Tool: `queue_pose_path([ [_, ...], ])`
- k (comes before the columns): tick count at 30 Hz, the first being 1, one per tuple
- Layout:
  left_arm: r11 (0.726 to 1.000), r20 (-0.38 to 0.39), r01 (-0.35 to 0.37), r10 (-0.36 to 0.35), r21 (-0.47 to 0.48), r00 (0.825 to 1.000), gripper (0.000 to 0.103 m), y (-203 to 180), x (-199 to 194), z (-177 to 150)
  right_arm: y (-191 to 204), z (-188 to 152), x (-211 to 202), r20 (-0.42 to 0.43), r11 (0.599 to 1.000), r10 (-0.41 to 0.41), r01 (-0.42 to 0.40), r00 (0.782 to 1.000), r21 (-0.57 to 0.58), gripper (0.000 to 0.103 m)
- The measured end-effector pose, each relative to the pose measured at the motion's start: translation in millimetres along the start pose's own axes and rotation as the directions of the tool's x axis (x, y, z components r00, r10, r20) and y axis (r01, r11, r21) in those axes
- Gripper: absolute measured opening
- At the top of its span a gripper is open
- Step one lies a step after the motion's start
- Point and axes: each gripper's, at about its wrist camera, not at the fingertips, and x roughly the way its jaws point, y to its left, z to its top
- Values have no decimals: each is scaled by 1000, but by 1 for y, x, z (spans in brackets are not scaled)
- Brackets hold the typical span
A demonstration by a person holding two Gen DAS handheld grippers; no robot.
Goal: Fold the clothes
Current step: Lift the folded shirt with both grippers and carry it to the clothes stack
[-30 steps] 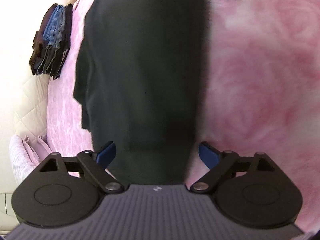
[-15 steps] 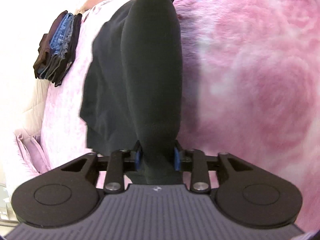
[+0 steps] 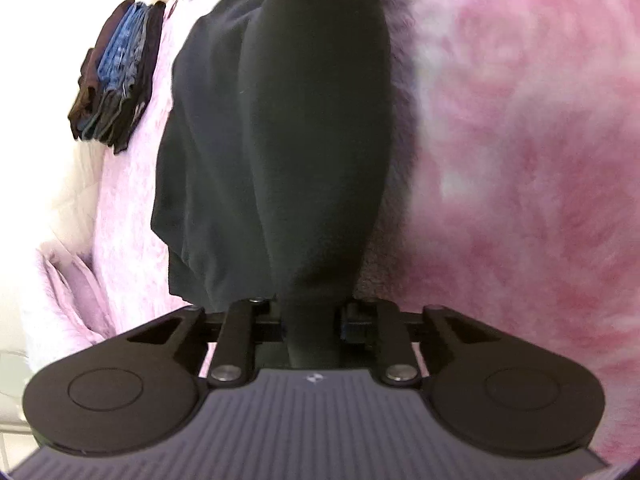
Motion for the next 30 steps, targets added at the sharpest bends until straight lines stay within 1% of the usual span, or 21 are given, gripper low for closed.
queue_pose_path([
  [4, 995, 9, 69, -68, -66, 998, 14, 29, -46, 11, -33, 3, -37, 15, 999, 43, -43, 999, -8, 20],
  [6, 989, 11, 94, -94, -111, 996, 14, 45, -75, 19, -56, 6, -62, 19, 997, 78, -78, 997, -26, 20],
  [9, 977, 10, 120, -120, -176, 993, 14, 64, -124, 31, -69, 8, -111, 21, 990, 131, -130, 991, -52, 20],
  [13, 969, 6, 136, -138, -205, 990, 14, 80, -180, 48, -82, 6, -176, 40, 978, 196, -193, 980, -75, 20],
  [16, 964, 2, 134, -138, -229, 990, 14, 86, -214, 59, -91, 3, -211, 57, 971, 228, -222, 972, -85, 20],
  [18, 965, -6, 123, -128, -233, 992, 14, 88, -232, 67, -98, 1, -229, 70, 970, 232, -226, 970, -90, 20],
  [21, 965, -23, 93, -102, -247, 994, 14, 95, -252, 82, -109, -3, -250, 89, 972, 222, -213, 971, -101, 20],
  [24, 965, -35, 57, -69, -257, 997, 14, 109, -262, 100, -125, -16, -266, 116, 977, 193, -180, 974, -112, 20],
  [26, 963, -36, 38, -49, -267, 998, 14, 123, -264, 116, -146, -29, -269, 130, 981, 176, -163, 976, -109, 19],
  [30, 964, -36, -5, -4, -265, 999, 14, 163, -250, 158, -188, -67, -270, 147, 987, 140, -127, 979, -95, 20],
])
